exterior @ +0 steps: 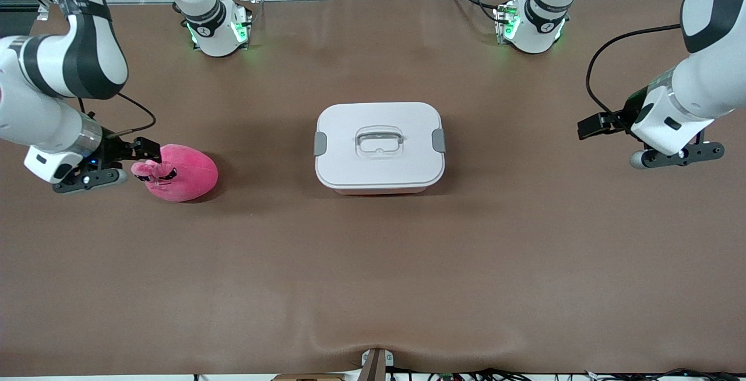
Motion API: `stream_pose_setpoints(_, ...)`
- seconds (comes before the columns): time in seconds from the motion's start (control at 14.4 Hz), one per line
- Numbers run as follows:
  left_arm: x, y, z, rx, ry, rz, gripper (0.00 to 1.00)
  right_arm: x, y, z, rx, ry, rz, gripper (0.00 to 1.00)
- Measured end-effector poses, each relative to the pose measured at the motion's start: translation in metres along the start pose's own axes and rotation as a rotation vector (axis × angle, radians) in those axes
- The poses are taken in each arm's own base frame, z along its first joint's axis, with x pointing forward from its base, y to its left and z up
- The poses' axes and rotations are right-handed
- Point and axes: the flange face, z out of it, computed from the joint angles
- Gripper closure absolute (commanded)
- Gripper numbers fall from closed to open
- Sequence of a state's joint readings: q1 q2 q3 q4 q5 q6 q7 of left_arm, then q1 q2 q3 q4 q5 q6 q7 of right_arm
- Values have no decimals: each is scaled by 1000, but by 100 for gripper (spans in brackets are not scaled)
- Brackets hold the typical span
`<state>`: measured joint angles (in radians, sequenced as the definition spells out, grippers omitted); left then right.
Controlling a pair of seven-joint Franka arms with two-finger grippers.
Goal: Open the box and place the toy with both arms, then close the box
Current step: 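Grasp the pink plush with the right gripper while the left gripper reaches the lid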
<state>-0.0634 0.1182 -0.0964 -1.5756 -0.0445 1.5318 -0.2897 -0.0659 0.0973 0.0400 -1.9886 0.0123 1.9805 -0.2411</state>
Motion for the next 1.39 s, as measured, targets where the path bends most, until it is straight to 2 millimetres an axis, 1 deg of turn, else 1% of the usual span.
stream_pose_setpoints(0.14, -3, 9, 1, -2, -2, -39, 0, -2, 1, 14, 3, -11, 1, 2)
stream_pose_setpoints(0.35, -10, 32, 2, -1, -6, -114, 0, 0, 1, 27, 2, -4, 1, 15)
stream_pose_setpoints(0.49, -14, 45, 7, -17, -23, -182, 0, -1, 1, 35, 3, -7, 1, 26)
stream_pose_setpoints(0.56, -15, 51, 10, -19, -31, -208, 0, -2, 1, 39, 4, -12, 1, 34)
stream_pose_setpoints(0.76, -17, 72, 19, -25, -27, -296, 0, -3, 0, 54, 11, -39, -1, 65)
stream_pose_setpoints(0.9, -21, 88, 25, -35, -11, -363, 0, -2, -1, 58, 13, -46, -5, 98)
stream_pose_setpoints(0.97, -23, 97, 29, -43, -2, -403, 0, -2, -2, 58, 13, -46, -8, 100)
stream_pose_setpoints(1.18, -27, 121, 47, -66, 18, -531, 0, -1, -4, 57, 13, -43, -15, 100)
stream_pose_setpoints(1.39, -28, 136, 58, -85, 27, -633, 0, 1, -4, 54, 12, -35, -19, 100)
